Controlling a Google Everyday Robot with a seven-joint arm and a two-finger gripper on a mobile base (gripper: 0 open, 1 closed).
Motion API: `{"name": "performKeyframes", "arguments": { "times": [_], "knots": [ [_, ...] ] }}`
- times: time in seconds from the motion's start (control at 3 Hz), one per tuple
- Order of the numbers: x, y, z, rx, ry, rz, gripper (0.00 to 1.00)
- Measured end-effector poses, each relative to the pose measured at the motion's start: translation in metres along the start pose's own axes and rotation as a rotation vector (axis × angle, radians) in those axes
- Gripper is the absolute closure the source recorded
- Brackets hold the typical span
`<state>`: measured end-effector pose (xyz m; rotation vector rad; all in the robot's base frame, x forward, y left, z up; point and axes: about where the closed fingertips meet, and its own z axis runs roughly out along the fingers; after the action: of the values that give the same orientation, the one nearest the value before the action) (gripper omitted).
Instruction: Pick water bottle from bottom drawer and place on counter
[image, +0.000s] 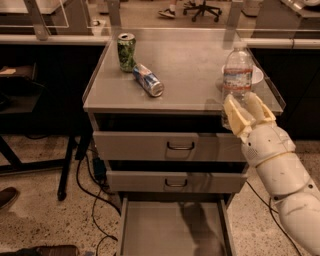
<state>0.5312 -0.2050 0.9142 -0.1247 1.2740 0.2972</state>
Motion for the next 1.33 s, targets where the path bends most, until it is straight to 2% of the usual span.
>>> {"name": "performKeyframes", "arguments": {
  "times": [0.33, 0.67, 1.0, 1.33],
  "knots": [
    [-0.002, 0.001, 0.003, -0.003, -0.004, 0.001, 1.00],
    [0.007, -0.013, 0.002, 0.055, -0.015, -0.021, 1.00],
    [0.013, -0.017, 0.034, 0.094, -0.103, -0.023, 1.00],
    [0.026, -0.008, 0.069, 0.097, -0.156, -0.010, 1.00]
  ]
}}
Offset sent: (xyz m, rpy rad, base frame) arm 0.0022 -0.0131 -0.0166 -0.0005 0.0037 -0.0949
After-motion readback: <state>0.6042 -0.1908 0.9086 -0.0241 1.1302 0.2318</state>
